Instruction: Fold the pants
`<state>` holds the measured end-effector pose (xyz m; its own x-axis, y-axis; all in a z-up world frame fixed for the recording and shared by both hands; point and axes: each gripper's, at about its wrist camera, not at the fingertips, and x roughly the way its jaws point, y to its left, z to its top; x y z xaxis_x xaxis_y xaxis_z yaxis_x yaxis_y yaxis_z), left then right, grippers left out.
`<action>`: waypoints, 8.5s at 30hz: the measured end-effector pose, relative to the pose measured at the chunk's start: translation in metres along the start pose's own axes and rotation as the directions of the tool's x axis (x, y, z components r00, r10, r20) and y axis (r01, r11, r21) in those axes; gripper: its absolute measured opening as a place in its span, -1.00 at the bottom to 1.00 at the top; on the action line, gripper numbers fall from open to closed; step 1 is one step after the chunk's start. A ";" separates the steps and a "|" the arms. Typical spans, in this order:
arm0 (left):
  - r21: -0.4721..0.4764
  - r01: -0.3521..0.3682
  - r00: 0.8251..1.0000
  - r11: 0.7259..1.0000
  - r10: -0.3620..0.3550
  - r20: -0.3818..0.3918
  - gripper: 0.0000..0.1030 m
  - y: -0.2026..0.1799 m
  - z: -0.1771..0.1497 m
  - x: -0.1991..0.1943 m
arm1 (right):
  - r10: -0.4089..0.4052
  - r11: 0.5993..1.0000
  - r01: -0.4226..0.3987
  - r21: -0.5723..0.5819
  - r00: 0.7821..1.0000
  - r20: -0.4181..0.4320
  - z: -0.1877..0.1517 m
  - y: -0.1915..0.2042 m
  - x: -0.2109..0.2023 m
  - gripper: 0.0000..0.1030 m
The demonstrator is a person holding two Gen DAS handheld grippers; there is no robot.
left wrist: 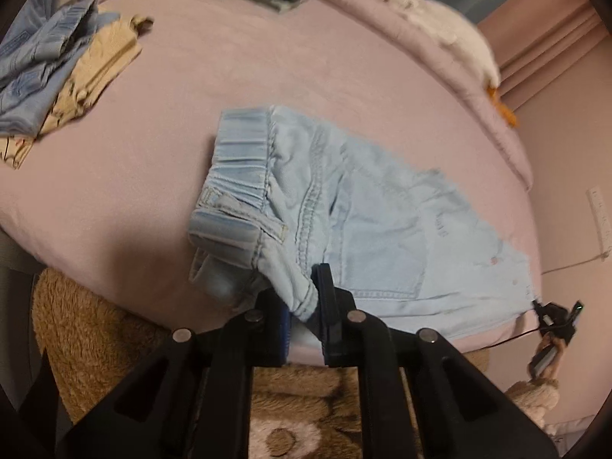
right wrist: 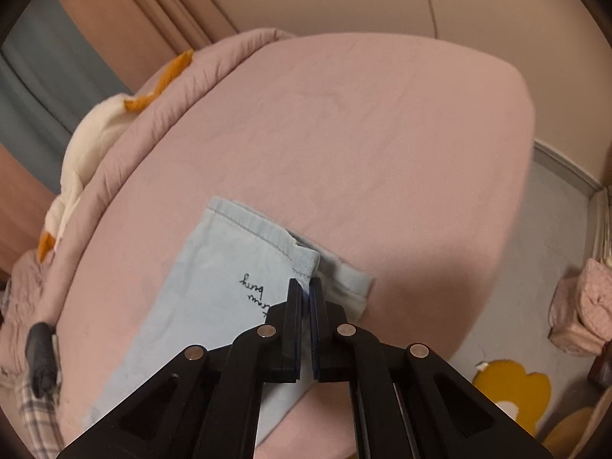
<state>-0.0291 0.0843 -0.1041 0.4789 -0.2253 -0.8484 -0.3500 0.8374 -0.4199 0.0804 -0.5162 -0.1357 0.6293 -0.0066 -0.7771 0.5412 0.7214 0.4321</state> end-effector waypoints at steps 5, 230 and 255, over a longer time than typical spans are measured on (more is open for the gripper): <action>-0.003 -0.046 0.998 0.999 0.046 -0.041 -0.74 0.006 -0.008 0.024 | -0.028 0.999 0.030 0.035 0.997 -0.071 -0.009 -0.015 0.033 -0.96; 0.321 0.301 0.953 0.898 -0.273 -0.131 0.17 -0.146 0.012 0.070 | 0.335 0.790 -0.227 -0.570 0.938 0.091 -0.009 0.158 -0.134 -0.64; 0.331 0.383 0.904 0.862 -0.277 -0.326 0.23 -0.195 0.026 0.131 | 0.289 0.659 -0.478 -0.580 0.874 -0.391 -0.172 0.215 -0.063 0.08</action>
<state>0.1228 -0.0959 -0.1248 0.2675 -0.5976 -0.7559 0.1486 0.8007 -0.5804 0.0605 -0.2416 -0.0727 0.4877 0.4737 -0.7333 -0.2676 0.8807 0.3908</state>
